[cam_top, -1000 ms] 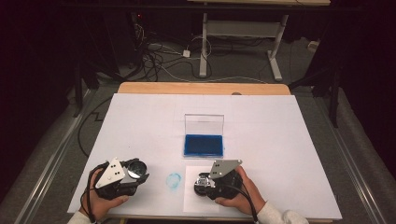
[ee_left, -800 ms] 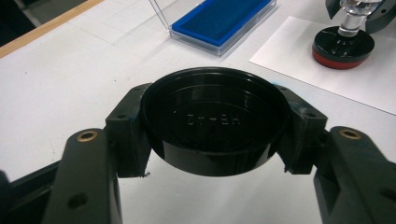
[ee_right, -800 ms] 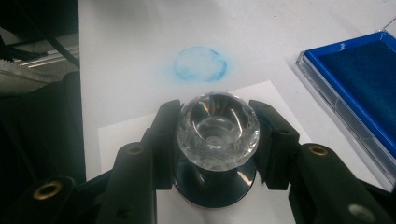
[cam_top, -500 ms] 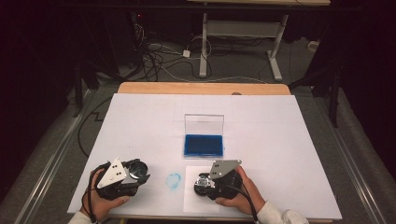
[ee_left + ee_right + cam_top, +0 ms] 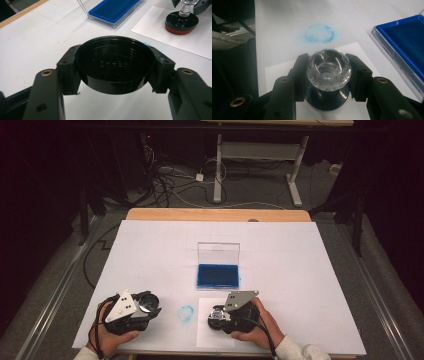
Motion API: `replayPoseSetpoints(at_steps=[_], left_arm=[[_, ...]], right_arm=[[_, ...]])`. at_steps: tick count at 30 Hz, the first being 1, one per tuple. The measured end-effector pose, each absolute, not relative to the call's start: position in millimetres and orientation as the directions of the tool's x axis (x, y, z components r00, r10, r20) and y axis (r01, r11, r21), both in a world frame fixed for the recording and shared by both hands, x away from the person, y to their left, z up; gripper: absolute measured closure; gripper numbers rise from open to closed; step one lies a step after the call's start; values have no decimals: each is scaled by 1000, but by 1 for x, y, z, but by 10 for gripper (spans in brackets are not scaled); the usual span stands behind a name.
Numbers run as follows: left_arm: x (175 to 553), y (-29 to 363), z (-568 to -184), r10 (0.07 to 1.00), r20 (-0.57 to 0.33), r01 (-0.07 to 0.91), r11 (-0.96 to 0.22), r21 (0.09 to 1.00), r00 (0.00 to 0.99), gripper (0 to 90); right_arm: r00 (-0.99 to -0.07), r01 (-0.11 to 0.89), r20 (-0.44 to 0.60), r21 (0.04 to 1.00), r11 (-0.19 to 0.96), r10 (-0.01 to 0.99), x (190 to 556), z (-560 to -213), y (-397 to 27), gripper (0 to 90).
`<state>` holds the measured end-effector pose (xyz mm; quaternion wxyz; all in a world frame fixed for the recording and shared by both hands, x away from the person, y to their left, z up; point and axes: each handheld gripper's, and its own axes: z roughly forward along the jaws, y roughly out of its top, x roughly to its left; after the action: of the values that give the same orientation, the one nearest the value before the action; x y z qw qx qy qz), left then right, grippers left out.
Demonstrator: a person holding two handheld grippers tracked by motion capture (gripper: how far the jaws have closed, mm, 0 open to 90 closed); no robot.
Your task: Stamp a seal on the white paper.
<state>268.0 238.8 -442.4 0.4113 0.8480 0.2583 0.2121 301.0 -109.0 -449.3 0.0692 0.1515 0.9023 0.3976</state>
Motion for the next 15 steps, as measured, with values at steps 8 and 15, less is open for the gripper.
replayPoseSetpoints(at_steps=[8, 15], left_arm=[[269, 238, -443, 608, 138, 267, -526, 807, 781, 365], [268, 237, -442, 604, 138, 265, -528, 807, 785, 365]], right_arm=[[-948, 212, -10, 728, 652, 318, 301, -448, -109, 567], [-949, 206, -12, 732, 650, 315, 302, -449, -109, 567]])
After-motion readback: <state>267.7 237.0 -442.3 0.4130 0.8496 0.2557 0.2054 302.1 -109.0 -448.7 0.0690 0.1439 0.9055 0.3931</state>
